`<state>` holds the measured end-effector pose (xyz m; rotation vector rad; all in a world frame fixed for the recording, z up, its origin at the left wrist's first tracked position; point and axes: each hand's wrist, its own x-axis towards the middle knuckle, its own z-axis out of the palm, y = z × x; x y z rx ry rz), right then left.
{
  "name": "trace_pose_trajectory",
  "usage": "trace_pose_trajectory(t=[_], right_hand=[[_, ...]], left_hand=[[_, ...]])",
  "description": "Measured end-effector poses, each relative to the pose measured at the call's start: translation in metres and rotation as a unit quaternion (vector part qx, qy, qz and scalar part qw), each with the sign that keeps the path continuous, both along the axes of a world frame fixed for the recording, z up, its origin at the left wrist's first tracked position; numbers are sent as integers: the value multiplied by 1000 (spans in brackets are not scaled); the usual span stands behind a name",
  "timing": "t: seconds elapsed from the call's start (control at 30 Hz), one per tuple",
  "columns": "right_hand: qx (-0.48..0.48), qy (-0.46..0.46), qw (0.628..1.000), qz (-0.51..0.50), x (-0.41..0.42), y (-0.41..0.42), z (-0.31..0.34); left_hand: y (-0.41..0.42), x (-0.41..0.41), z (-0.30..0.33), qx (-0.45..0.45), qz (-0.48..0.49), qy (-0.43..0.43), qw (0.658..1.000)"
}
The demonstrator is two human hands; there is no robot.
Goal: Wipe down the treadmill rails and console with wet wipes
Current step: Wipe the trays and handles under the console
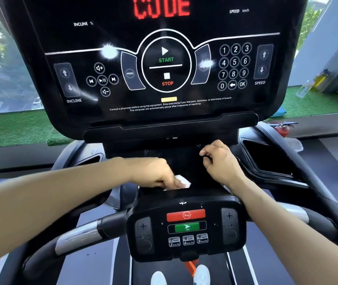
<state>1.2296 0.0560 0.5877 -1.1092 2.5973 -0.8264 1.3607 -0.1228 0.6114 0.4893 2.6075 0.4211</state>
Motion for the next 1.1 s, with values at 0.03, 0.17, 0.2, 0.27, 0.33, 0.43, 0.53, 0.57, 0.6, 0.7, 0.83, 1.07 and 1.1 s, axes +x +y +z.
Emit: trace_pose_trajectory(t=[0.03,0.17,0.2,0.27,0.33,0.43,0.53,0.57,0.6,0.7,0.83,1.07,1.1], right_hand=[[0,3,1000,2,0,0,0],[12,15,1000,5,3,1,2],[17,16,1000,5,4,1,3],[27,17,999,1,5,0,5],[34,24,999,0,5,0,6],[40,29,999,6,5,2,8],[42,15,999,1,7,2,9],[39,7,999,-1,6,2,12],[41,-4,999,4,6,1,15],[113,-30,992,46,6,-8,28],[143,-31,989,34,16,-28,30],[197,27,979,46,25,-28,27],[201,37,977,56,26,-28,28]], left_hand=[[-9,9,0,4,11,-11,1000],[-35,36,2,-33,44,-34,998],[-34,34,2,-53,40,-34,997],[-24,25,4,-67,-6,-34,997],[-12,9,-5,-56,-39,34,997],[-8,-12,-8,-92,18,127,987],[-19,-6,-7,-70,139,91,984],[-20,-1,-9,-76,145,65,984],[-20,6,-11,-84,138,57,985],[-14,25,-14,-110,110,28,987],[-6,13,-7,-23,209,59,976],[19,1,-3,-34,303,60,951],[17,6,-8,-63,269,30,960]])
